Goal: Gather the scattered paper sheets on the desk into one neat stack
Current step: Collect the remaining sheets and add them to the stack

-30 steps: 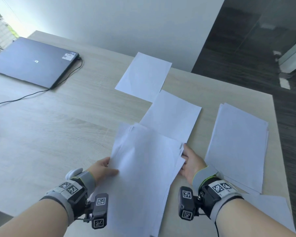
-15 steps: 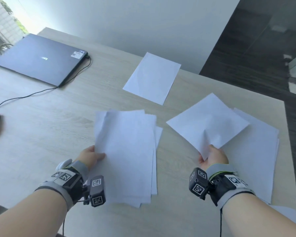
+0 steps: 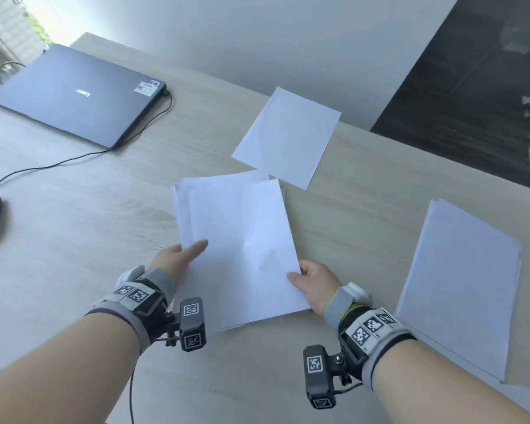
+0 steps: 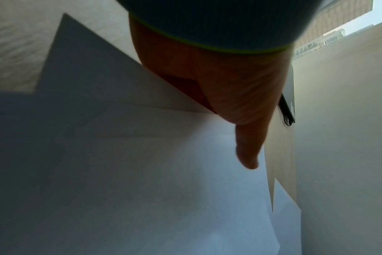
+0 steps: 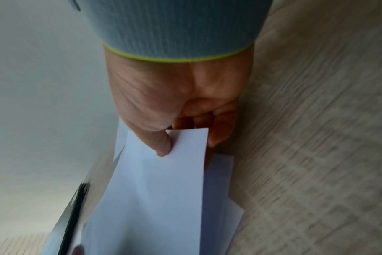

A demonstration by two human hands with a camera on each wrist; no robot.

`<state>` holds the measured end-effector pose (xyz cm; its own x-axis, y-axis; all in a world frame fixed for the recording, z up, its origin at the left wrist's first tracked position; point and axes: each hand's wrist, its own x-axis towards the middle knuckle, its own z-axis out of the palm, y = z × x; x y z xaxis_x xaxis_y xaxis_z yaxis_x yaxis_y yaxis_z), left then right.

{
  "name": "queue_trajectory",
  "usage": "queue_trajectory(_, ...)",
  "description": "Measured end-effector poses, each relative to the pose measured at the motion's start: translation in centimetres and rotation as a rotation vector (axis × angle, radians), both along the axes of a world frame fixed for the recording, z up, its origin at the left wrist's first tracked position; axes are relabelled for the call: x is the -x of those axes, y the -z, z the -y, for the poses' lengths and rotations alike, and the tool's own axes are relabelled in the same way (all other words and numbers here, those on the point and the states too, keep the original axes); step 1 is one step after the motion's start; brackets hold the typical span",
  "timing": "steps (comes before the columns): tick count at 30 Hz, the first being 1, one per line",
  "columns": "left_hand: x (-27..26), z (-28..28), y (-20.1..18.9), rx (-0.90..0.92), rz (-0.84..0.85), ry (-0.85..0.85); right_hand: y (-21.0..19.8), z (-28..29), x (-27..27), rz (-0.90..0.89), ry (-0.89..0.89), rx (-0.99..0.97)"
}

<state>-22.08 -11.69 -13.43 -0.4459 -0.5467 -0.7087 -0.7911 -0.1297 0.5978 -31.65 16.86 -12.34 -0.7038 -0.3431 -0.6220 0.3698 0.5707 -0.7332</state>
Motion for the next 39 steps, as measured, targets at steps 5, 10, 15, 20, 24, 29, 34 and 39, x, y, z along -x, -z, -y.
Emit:
queue_trajectory(5,1.5,1.0,-0.5,-0.061,0.026,0.07,0.1,1.5,1.1,-0.122,-0.238,-0.175)
queue_trajectory(10,1.8,1.6,-0.3,-0.125,-0.009,0.048,-1.4,2.3,5.6,-0.421,-0.035,-0.263)
queue_trajectory(15,2.2,1.9,0.3,-0.184,-0.001,-0.009,0.3,5.2,12.0,-0.662,-0.048,-0.337)
queue_trajectory(20,2.7,1.9,0.0,-0.238,0.016,-0.024,0.4,7.9,15.1,-0.648,-0.318,-0.609)
queue_trajectory(24,2.6,2.3,0.2,-0.206,0.047,-0.014,2.0,9.1,16.6,-0.615,-0.351,-0.696)
queue_trajectory(29,2.7,2.1,0.0,-0.195,0.04,-0.012,2.9,7.3,17.6,-0.718,-0.141,-0.6)
queue_trajectory(34,2.7,2.2,0.1,-0.195,0.042,-0.004,2.3,6.1,17.2,-0.724,-0.063,-0.665)
queue_trajectory(39,2.7,2.2,0.0,-0.202,0.032,-0.001,2.4,4.9,17.1,-0.574,0.013,-0.749)
